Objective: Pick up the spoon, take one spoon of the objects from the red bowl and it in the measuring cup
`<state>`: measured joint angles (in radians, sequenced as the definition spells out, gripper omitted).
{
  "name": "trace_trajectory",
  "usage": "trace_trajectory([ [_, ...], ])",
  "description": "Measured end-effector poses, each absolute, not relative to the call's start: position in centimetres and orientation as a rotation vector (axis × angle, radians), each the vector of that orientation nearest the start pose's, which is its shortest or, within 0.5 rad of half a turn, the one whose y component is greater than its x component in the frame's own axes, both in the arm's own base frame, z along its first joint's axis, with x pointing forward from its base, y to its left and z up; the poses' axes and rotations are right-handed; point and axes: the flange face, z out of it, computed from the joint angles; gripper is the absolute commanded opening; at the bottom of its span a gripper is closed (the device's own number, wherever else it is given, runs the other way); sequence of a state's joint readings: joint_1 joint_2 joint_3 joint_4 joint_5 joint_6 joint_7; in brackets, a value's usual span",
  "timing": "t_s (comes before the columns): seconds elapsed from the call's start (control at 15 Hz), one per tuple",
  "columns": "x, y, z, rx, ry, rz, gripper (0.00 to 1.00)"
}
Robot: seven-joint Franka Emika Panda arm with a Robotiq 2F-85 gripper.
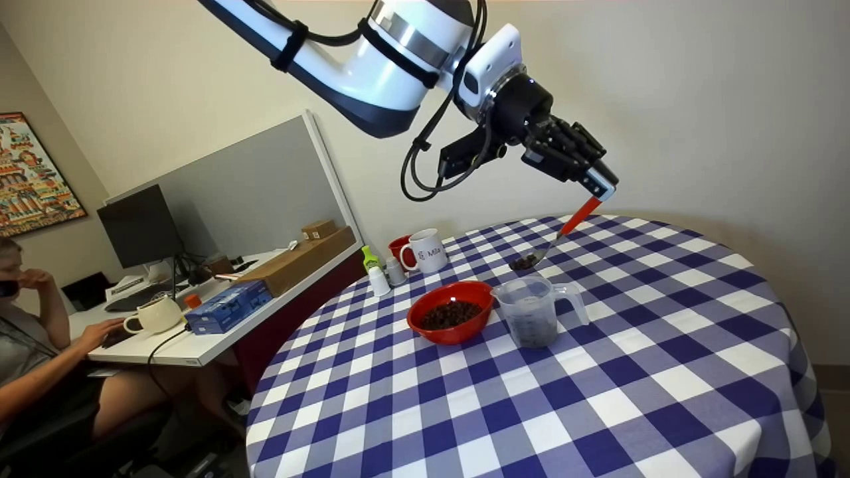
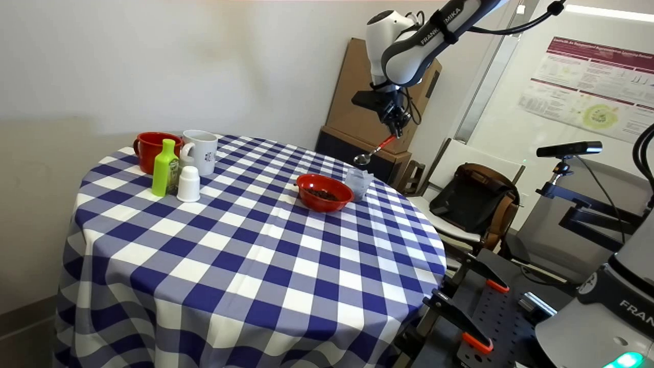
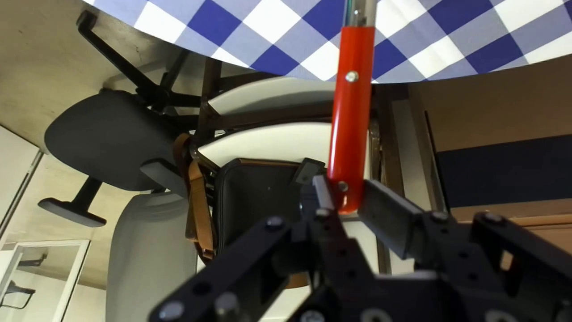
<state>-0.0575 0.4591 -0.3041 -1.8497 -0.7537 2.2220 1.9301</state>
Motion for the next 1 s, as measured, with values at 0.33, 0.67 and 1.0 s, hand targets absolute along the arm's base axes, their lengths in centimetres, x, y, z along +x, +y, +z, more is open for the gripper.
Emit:
trace_trajectory([
  [0.33, 57.6, -22.7, 30.3, 1.623, -1.884, 0.676, 0.07],
  [0.67, 56.0, -21.0, 30.1, 1.631, -1.788, 0.791, 0.07],
  [1.0, 55.6, -18.4, 29.6, 1.648, -1.731, 0.895, 0.07],
])
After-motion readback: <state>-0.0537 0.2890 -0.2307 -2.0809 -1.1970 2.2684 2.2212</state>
